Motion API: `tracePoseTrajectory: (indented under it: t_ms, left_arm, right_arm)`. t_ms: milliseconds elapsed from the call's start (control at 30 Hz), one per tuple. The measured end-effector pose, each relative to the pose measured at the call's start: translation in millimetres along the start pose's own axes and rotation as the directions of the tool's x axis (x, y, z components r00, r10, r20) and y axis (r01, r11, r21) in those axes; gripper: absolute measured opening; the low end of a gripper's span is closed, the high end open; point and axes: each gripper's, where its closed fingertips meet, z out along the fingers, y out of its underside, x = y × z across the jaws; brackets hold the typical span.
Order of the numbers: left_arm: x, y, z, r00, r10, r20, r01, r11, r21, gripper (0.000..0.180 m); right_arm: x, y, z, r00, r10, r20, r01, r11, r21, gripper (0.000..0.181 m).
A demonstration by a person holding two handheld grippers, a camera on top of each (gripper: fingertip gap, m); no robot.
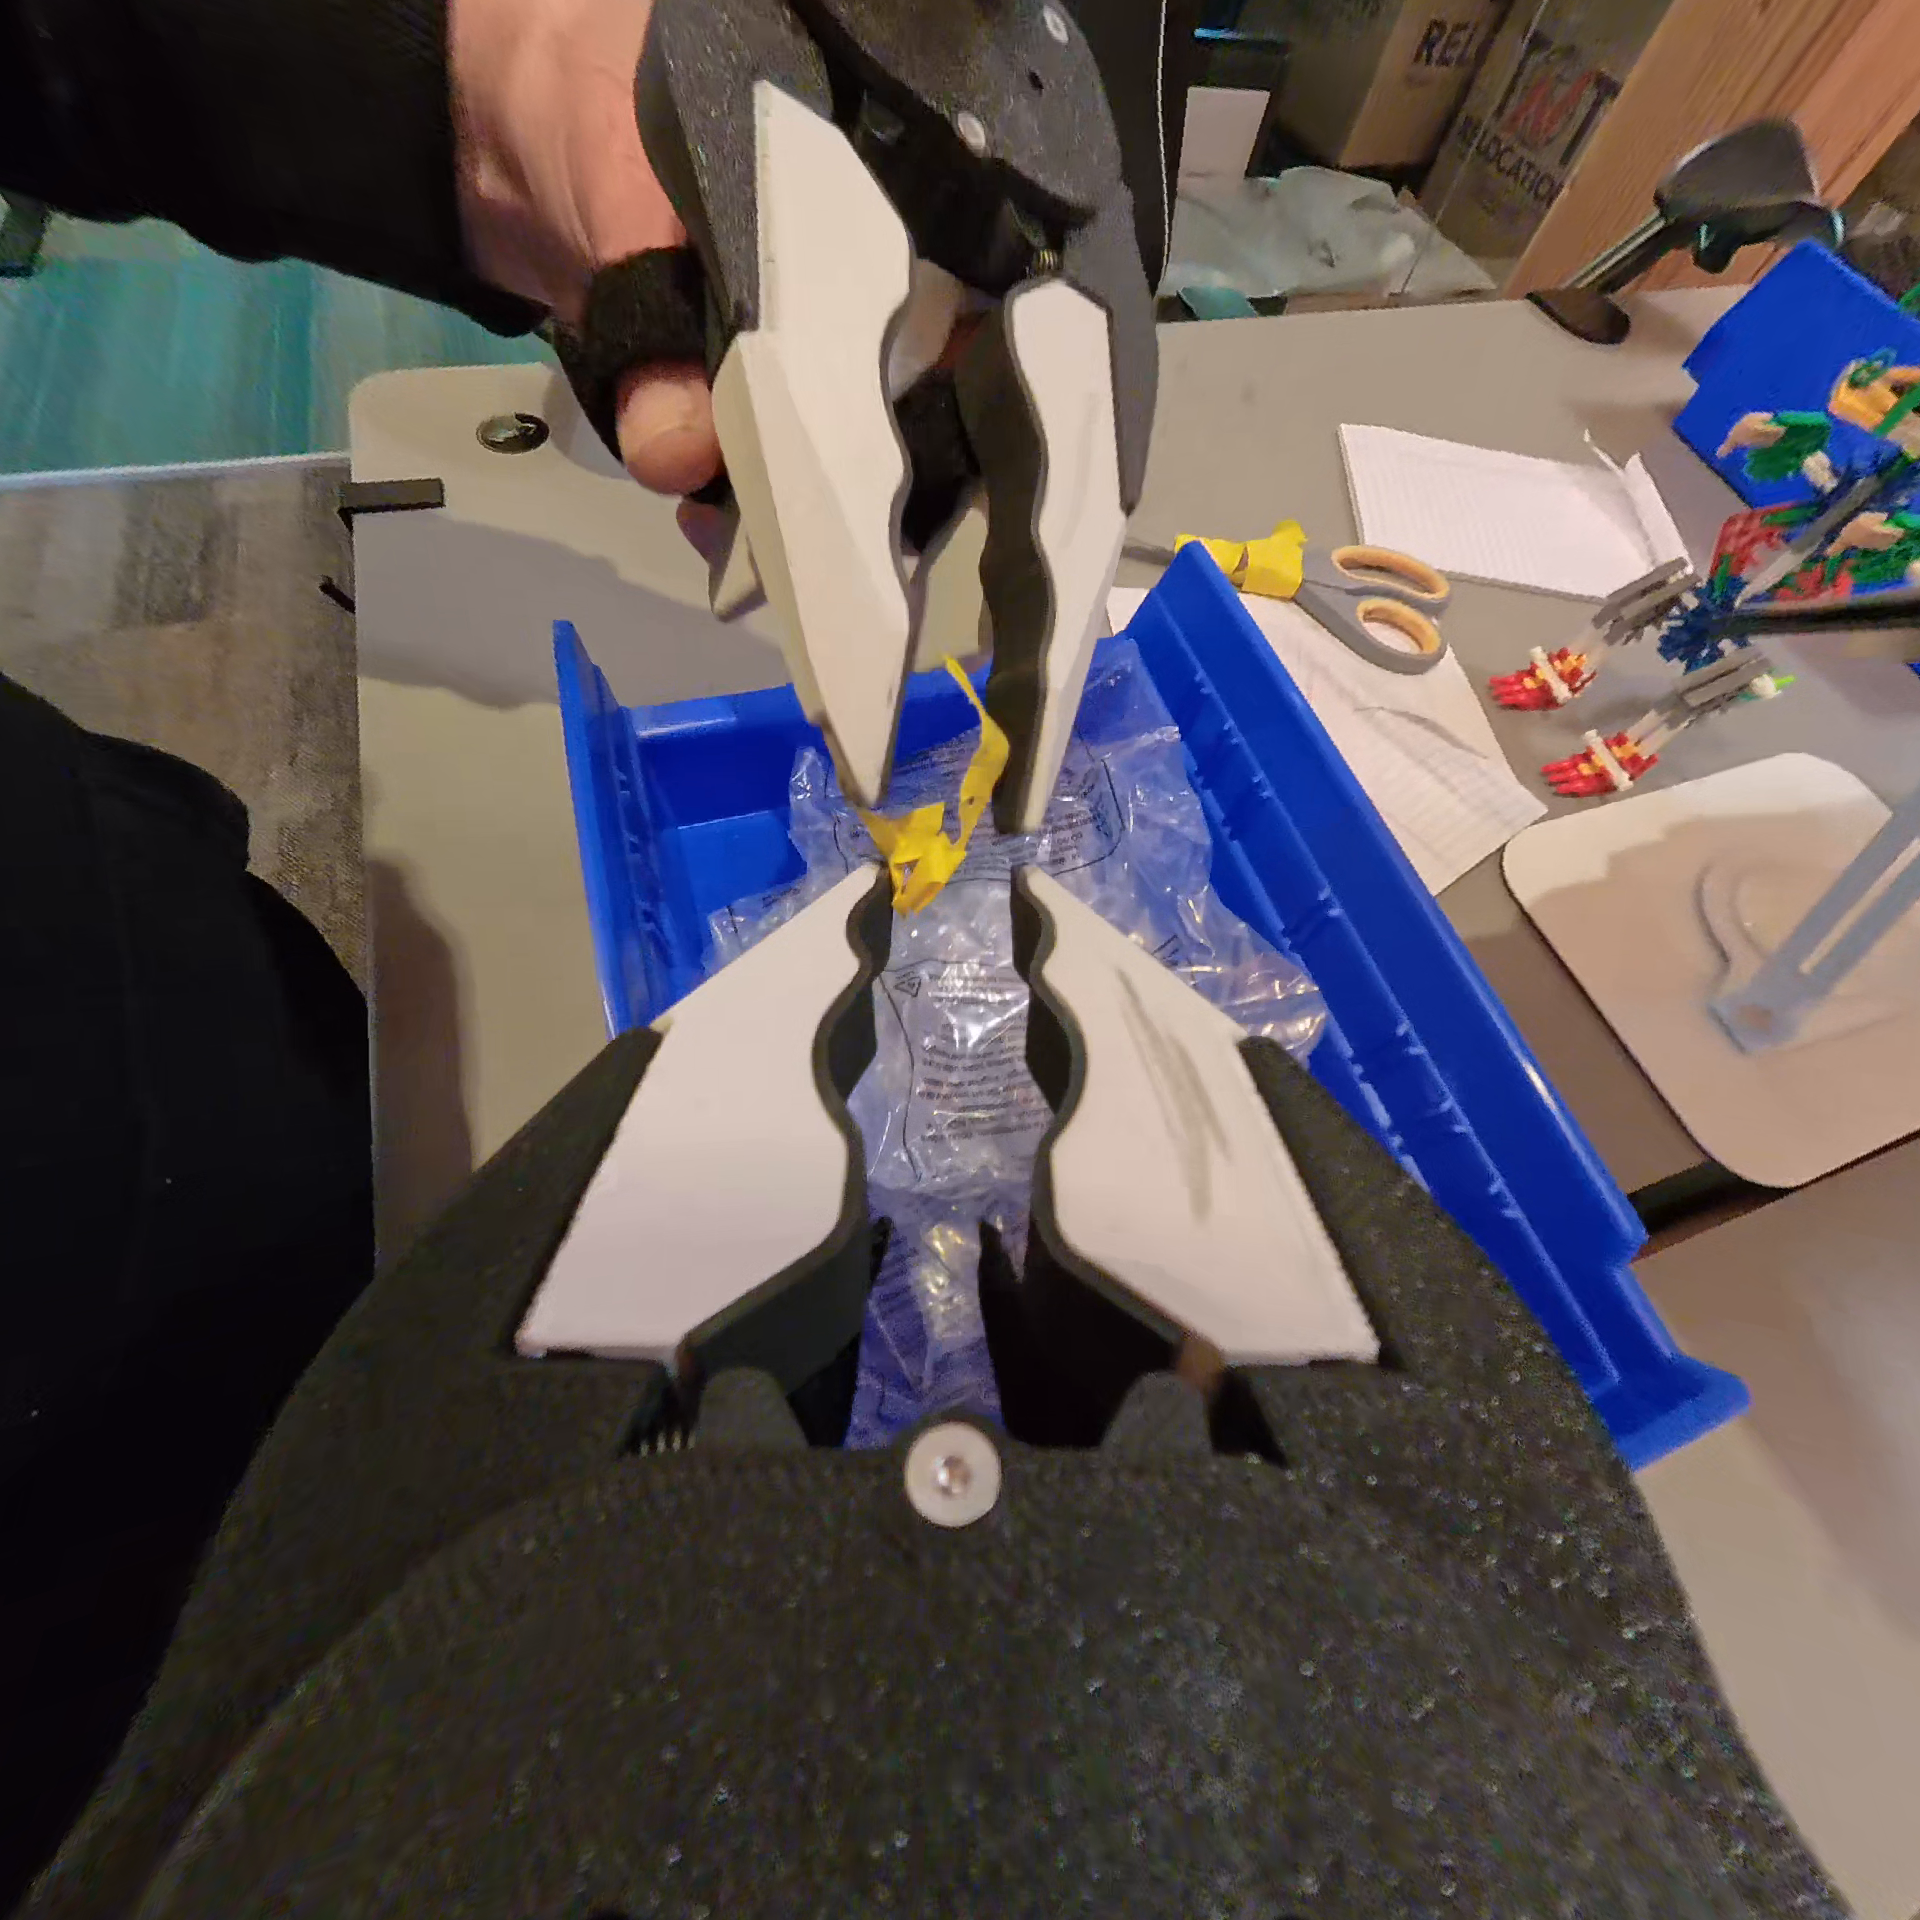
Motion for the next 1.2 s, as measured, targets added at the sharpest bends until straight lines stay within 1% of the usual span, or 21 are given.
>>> tracePoseTrajectory:
  t_ms: [33, 67, 100, 133, 233, 267, 367, 433, 500, 533, 567, 600, 667, 733, 800, 867, 900, 933, 1033, 1100, 1200]
  left_arm:
    - [2.5, 1.5, 2.5, 1.000, -0.001, -0.021, 0.000, 1.000, -0.011, 0.018]
    - [4.4, 4.1, 4.7, 0.999, -0.005, -0.034, 0.004, 1.000, -0.029, 0.017]
    - [3.7, 1.9, 4.5, 0.999, -0.006, -0.036, 0.005, 1.000, -0.010, 0.012]
    - [4.4, 0.5, 4.1, 0.999, -0.011, -0.049, 0.012, 1.000, 0.006, 0.000]
    - [6.3, 5.9, 5.5, 0.998, 0.002, -0.060, -0.003, 1.000, -0.014, 0.000]
    - [6.5, 7.3, 5.2, 0.998, 0.002, -0.063, -0.003, 1.000, -0.023, 0.000]
    - [-4.7, 8.6, -0.8, 1.000, 0.003, -0.018, -0.004, 0.999, -0.036, 0.000]
    - [-21.0, 16.3, -4.5, 0.997, 0.035, 0.065, -0.029, 0.996, -0.086, 0.000]
    - [-28.8, 16.0, -8.3, 0.995, 0.023, 0.100, -0.015, 0.997, -0.078, 0.000]
    - [-39.9, 21.5, -10.9, 0.984, 0.053, 0.171, -0.032, 0.992, -0.123, 0.000]
    - [-47.5, 29.1, -12.9, 0.975, 0.073, 0.210, -0.036, 0.984, -0.174, 0.000]
    - [-50.6, 32.4, -14.0, 0.974, 0.067, 0.217, -0.025, 0.981, -0.191, 0.000]
    - [-53.2, 34.7, -12.8, 0.975, 0.029, 0.219, 0.013, 0.982, -0.188, 0.000]
    - [-56.6, 29.6, -10.7, 0.967, 0.023, 0.252, 0.016, 0.988, -0.153, 0.000]
    - [-55.4, 28.4, -7.2, 0.964, 0.034, 0.265, 0.011, 0.986, -0.166, 0.018]
    - [-61.4, 36.4, -6.3, 0.948, 0.082, 0.307, -0.010, 0.973, -0.229, 0.029]
    - [-60.7, 38.5, -5.4, 0.947, 0.091, 0.307, -0.015, 0.970, -0.241, 0.038]
    - [-61.5, 38.0, -4.2, 0.946, 0.088, 0.311, -0.014, 0.972, -0.235, 0.042]
    - [-49.0, 29.9, -1.2, 0.967, 0.044, 0.251, 0.002, 0.983, -0.182, 0.044]
    - [-38.9, 20.6, 0.7, 0.979, 0.010, 0.204, 0.017, 0.991, -0.131, 0.052]
    - [-25.5, 8.8, 2.7, 0.989, -0.006, 0.146, 0.018, 0.997, -0.081, 0.059]
  right_arm:
    - [-0.3, -2.9, -0.2, 1.000, -0.015, -0.001, 0.015, 1.000, 0.011, 0.021]
    - [-1.2, -5.2, -0.3, 1.000, -0.025, 0.003, 0.025, 1.000, 0.019, 0.021]
    - [-0.2, -4.1, 0.6, 0.999, -0.040, -0.005, 0.040, 0.999, 0.004, 0.023]
    - [-0.8, -4.6, 0.9, 0.998, -0.061, -0.008, 0.061, 0.998, 0.003, 0.025]
    - [-5.8, -9.7, 1.8, 0.996, -0.092, -0.003, 0.092, 0.996, 0.012, 0.029]
    - [-3.8, -9.1, 2.0, 0.995, -0.103, -0.016, 0.103, 0.995, 0.002, 0.033]
    - [4.8, -4.7, 1.2, 0.996, -0.081, -0.047, 0.081, 0.997, -0.010, 0.040]
    - [11.6, -1.3, -2.4, 0.995, -0.066, -0.077, 0.065, 0.998, -0.015, 0.042]
    - [18.4, 0.5, -7.7, 0.992, -0.059, -0.108, 0.058, 0.998, -0.017, 0.044]
    - [20.4, 0.3, -9.4, 0.993, -0.049, -0.111, 0.048, 0.999, -0.010, 0.044]
    - [22.2, 1.0, -10.6, 0.993, -0.039, -0.115, 0.038, 0.999, -0.011, 0.043]
    - [24.0, 2.6, -11.5, 0.992, -0.032, -0.122, 0.031, 0.999, -0.016, 0.043]
    - [24.9, 3.8, -9.4, 0.991, -0.032, -0.128, 0.030, 0.999, -0.020, 0.044]
    - [24.1, 6.3, -6.1, 0.990, -0.056, -0.130, 0.051, 0.998, -0.041, 0.043]
    - [26.4, 9.4, -4.7, 0.990, -0.045, -0.134, 0.038, 0.998, -0.057, 0.042]
    - [25.9, 11.1, -1.6, 0.993, -0.022, -0.120, 0.015, 0.998, -0.055, 0.042]
    - [24.4, 10.9, 0.1, 0.994, -0.012, -0.107, 0.007, 0.999, -0.050, 0.039]
    - [22.5, 11.2, 3.0, 0.996, -0.007, -0.093, 0.003, 0.999, -0.051, 0.037]
    - [28.4, 13.2, 10.1, 0.994, 0.046, -0.101, -0.053, 0.997, -0.062, 0.035]
    - [31.2, 4.2, 10.7, 0.994, 0.056, -0.094, -0.058, 0.998, -0.017, 0.031]
    - [27.3, -6.3, 12.7, 0.995, 0.094, -0.030, -0.094, 0.996, -0.002, 0.031]
